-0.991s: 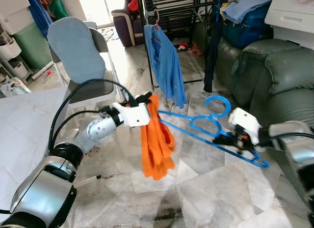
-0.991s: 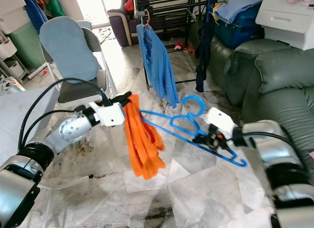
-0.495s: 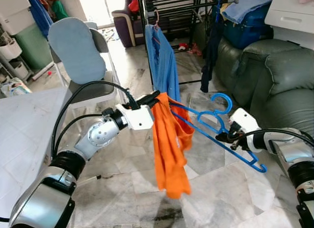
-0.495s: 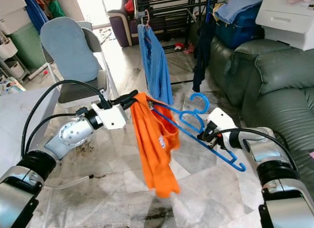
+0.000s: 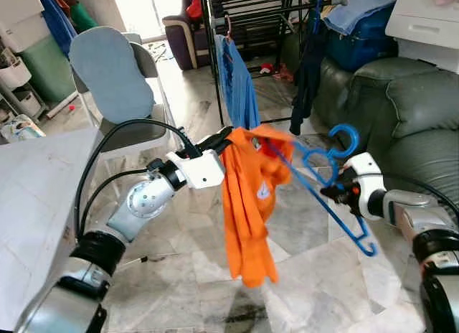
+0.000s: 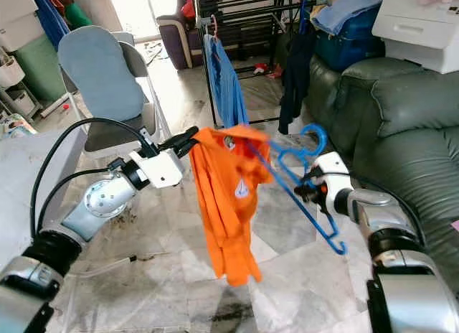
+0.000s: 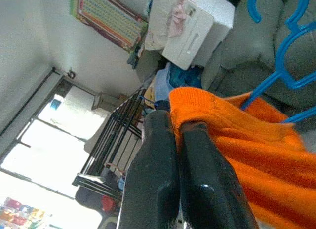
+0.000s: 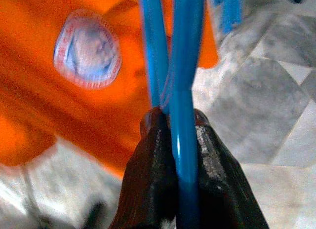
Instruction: Hang hanger
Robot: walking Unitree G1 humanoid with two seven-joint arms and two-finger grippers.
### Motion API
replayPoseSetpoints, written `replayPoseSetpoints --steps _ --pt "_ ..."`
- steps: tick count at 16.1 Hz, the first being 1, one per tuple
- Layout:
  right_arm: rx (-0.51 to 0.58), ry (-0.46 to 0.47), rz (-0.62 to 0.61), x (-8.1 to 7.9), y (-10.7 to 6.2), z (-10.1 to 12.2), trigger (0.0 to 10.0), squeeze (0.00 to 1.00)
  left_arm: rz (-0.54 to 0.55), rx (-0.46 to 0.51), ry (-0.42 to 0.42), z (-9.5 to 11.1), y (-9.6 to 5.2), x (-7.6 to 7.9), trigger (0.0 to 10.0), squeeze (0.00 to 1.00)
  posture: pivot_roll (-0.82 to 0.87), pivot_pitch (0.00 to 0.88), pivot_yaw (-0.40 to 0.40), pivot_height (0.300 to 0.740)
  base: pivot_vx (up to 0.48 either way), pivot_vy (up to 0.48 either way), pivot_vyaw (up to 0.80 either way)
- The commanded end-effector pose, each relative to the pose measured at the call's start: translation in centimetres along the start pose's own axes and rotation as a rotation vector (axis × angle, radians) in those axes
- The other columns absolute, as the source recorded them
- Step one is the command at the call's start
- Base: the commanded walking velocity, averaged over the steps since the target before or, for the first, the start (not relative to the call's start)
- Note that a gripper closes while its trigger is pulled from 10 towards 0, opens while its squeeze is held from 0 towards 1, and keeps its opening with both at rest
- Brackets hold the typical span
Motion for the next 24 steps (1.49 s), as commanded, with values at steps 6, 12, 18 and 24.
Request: replayPoseSetpoints --steps 6,12,18,24 --pt "0.436 0.488 0.023 -2.0 2.0 11.5 10.0 0.00 -0.107 -0.007 -0.231 1.2 0.0 6.1 10.0 0.00 -0.06 0.000 0.086 0.740 0.000 0.000 0.00" --pt "0.629 0.552 0.116 -4.8 1.8 18.4 10.0 0.00 -0.212 -0.060 -0.299 1.5 -0.2 8.6 10.0 0.00 -0.07 0.000 0.082 0.740 0.000 0.000 0.00" --pt "0.506 0.259 -0.041 -5.7 2.9 17.0 10.0 0.00 -0.290 -0.120 -0.344 1.3 -0.9 10.9 10.0 0.00 -0.08 0.000 0.072 0.740 0.000 0.000 0.00" --pt "0.456 0.160 -0.128 -5.4 3.4 14.9 10.0 0.00 -0.285 -0.123 -0.348 1.4 -0.7 10.8 10.0 0.00 -0.07 0.000 0.070 0.740 0.000 0.000 0.00"
Point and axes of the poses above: a point about 5 cm out from each wrist's last joint towards the gripper, its own y axis pointing out of the wrist towards the gripper, its own z axis along the axis of the wrist's last joint, x = y × z, the point moved 4 cm from there along y, pointing out of the wrist towards the gripper, and after that the axes turned 13 degrees about -y, right-handed, at the moved point
